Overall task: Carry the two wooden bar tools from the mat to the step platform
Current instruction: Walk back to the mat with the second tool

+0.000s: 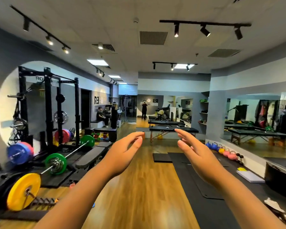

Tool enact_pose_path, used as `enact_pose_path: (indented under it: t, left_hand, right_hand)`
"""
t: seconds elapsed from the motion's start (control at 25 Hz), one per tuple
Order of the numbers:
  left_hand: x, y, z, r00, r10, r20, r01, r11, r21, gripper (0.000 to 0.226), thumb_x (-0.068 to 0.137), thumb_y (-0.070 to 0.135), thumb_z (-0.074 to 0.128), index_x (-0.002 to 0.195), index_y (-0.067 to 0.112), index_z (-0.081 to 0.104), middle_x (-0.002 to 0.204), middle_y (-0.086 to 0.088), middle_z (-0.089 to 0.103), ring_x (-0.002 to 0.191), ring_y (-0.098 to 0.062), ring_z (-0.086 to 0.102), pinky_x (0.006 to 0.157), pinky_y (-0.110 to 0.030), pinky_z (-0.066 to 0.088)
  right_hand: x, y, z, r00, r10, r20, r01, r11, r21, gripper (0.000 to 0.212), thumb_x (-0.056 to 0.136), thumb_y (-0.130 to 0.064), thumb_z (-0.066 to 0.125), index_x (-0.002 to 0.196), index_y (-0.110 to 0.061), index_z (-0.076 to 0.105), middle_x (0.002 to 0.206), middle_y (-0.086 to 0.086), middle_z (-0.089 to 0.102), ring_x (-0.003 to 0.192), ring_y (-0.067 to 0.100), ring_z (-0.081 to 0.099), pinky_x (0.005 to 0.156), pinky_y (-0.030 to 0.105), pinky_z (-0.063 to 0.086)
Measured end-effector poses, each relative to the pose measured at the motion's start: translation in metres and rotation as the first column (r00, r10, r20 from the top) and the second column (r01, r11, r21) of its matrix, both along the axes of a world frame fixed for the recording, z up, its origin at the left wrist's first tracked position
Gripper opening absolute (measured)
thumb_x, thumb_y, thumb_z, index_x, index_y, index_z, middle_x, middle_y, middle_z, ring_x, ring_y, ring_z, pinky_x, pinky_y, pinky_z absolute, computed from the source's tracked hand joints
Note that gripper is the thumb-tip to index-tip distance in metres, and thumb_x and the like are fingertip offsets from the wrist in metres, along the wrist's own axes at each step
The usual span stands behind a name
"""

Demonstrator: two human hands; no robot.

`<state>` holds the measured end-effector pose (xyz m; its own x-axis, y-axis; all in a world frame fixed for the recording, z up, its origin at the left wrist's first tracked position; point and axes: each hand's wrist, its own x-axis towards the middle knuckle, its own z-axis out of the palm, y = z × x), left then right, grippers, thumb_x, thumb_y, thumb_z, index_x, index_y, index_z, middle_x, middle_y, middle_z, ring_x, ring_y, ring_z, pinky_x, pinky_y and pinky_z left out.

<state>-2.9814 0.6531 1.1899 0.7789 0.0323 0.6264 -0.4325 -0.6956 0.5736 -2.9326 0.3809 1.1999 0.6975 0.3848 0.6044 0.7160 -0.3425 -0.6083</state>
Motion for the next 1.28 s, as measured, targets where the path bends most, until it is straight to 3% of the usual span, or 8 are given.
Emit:
enact_pose_path:
  t: [0.44, 0.76, 0.88, 1.08, 1.16, 1.28]
  left_hand:
    - [0.272, 0.104, -0.029, 0.999, 0.048, -0.005, -0.048, 0.999, -0.021, 0.044, 0.105, 0.054, 0.042, 0.146, 0.043, 0.051, 0.143, 0.022, 0.057, 0.132, 0.004, 0.050, 0.113, -0.035, 0.043]
    - [0.505, 0.179, 0.006, 0.999, 0.033, -0.002, -0.033, 0.998, 0.045, 0.045, 0.105, 0.057, 0.040, 0.147, 0.044, 0.050, 0.144, 0.023, 0.055, 0.132, 0.002, 0.048, 0.104, -0.025, 0.039]
    - [0.587, 0.200, 0.000, 0.999, 0.032, -0.006, -0.031, 0.995, 0.090, 0.046, 0.104, 0.056, 0.041, 0.148, 0.043, 0.050, 0.139, 0.025, 0.055, 0.123, 0.014, 0.048, 0.101, -0.020, 0.039]
    - [0.720, 0.221, 0.002, 0.997, 0.078, 0.011, -0.079, 0.979, 0.188, 0.047, 0.105, 0.053, 0.041, 0.149, 0.040, 0.049, 0.133, 0.025, 0.057, 0.107, 0.030, 0.044, 0.086, -0.003, 0.036]
    - [0.776, 0.225, 0.010, 0.996, 0.092, 0.018, -0.094, 0.977, 0.192, 0.046, 0.106, 0.051, 0.040, 0.149, 0.039, 0.049, 0.133, 0.024, 0.058, 0.107, 0.027, 0.047, 0.085, -0.001, 0.035]
    - [0.860, 0.238, 0.028, 0.988, 0.147, 0.053, -0.154, 0.972, 0.176, 0.047, 0.106, 0.050, 0.040, 0.150, 0.037, 0.049, 0.139, 0.021, 0.057, 0.120, 0.011, 0.049, 0.093, -0.008, 0.035]
  right_hand:
    - [0.288, 0.099, -0.023, 0.996, 0.081, 0.032, -0.079, 0.996, -0.038, 0.069, 0.085, -0.087, 0.036, 0.149, -0.061, 0.036, 0.152, -0.033, 0.043, 0.139, -0.013, 0.037, 0.115, 0.033, 0.036]
    - [0.509, 0.181, -0.005, 0.999, 0.016, 0.041, -0.015, 1.000, -0.019, 0.071, 0.085, -0.088, 0.034, 0.150, -0.059, 0.036, 0.151, -0.036, 0.041, 0.140, -0.010, 0.036, 0.115, 0.032, 0.036]
    - [0.593, 0.199, -0.008, 0.998, -0.002, 0.067, 0.004, 1.000, -0.023, 0.067, 0.089, -0.082, 0.036, 0.151, -0.057, 0.036, 0.145, -0.041, 0.039, 0.139, -0.010, 0.036, 0.112, 0.030, 0.034]
    - [0.738, 0.210, -0.005, 0.986, -0.039, 0.163, 0.050, 0.997, -0.061, 0.065, 0.092, -0.077, 0.036, 0.153, -0.053, 0.036, 0.152, -0.030, 0.040, 0.144, 0.000, 0.035, 0.112, 0.035, 0.034]
    - [0.802, 0.217, 0.007, 0.985, -0.023, 0.171, 0.037, 0.996, -0.083, 0.065, 0.093, -0.075, 0.036, 0.154, -0.051, 0.035, 0.153, -0.029, 0.039, 0.145, 0.001, 0.033, 0.113, 0.035, 0.032]
    - [0.899, 0.234, 0.021, 0.981, 0.005, 0.194, 0.018, 0.993, -0.117, 0.064, 0.096, -0.072, 0.039, 0.155, -0.049, 0.035, 0.156, -0.026, 0.039, 0.146, 0.001, 0.033, 0.115, 0.036, 0.032]
